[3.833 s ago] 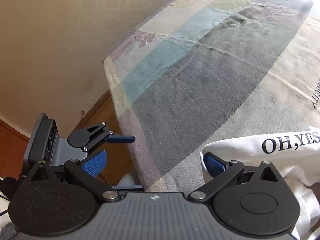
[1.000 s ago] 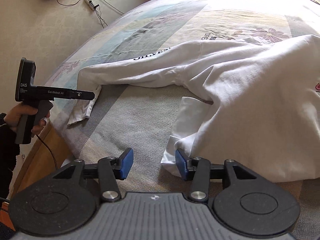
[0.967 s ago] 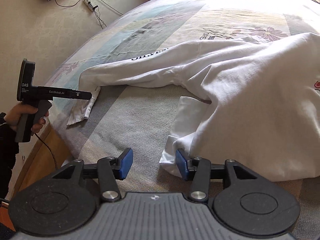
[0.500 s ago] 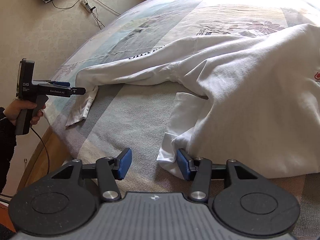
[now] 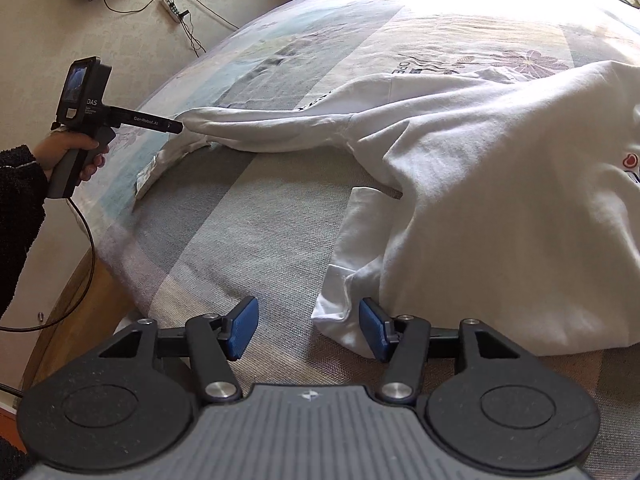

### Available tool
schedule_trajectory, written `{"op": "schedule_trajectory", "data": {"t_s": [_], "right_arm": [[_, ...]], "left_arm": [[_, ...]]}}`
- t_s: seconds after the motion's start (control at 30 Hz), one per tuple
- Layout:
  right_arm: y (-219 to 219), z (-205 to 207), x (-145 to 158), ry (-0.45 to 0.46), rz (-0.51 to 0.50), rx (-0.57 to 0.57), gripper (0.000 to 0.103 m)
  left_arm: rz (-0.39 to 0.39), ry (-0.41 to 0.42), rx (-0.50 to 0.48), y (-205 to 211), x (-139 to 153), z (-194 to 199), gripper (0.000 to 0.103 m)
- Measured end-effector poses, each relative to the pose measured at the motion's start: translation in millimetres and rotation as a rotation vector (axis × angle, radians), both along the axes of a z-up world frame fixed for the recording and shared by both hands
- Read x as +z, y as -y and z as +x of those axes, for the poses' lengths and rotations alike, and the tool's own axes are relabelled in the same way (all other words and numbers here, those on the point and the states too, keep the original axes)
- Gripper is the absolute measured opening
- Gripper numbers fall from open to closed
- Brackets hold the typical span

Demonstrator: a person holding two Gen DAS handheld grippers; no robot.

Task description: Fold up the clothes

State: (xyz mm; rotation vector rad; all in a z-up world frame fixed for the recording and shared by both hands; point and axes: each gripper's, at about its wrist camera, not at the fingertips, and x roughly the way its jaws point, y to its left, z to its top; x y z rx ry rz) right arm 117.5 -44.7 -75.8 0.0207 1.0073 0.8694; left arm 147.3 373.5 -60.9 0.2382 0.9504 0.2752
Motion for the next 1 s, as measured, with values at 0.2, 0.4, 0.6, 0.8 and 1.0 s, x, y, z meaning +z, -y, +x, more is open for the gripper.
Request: {"op": "schedule_trajectory", "data": {"t_s": [0.2, 0.4, 0.6, 0.8, 1.0], "right_arm": [[0.0, -2.5, 7.2, 0.012, 0.022, -0.008, 0.063], [10.3, -6.3, 21.2, 0.061, 0.025, -0.035, 0.063], [37.3, -7.4, 24.8, 0.118, -0.014, -0.107, 0.07], [73.9, -14.0, 30.7, 0.157, -0.038, -0.19, 0.074], [120.4, -23.5, 24.4, 0.211, -0.163, -0.312, 0.079]], "left_arm": [[0.031, -0.046, -0.059, 10.5, -26.5, -23.9, 0.103], [0.07, -0.073, 0.182, -35.1, -18.2, -33.4, 0.102], [-0.002, -0.059, 0.008, 11.8, 8.5, -55.1, 0.101], [-0.179, -0.062, -0.332, 125.2, 30.7, -60.1, 0.101], [-0.269, -0.059, -0.65, 253.4, 44.9, -60.6, 0.101]]}}
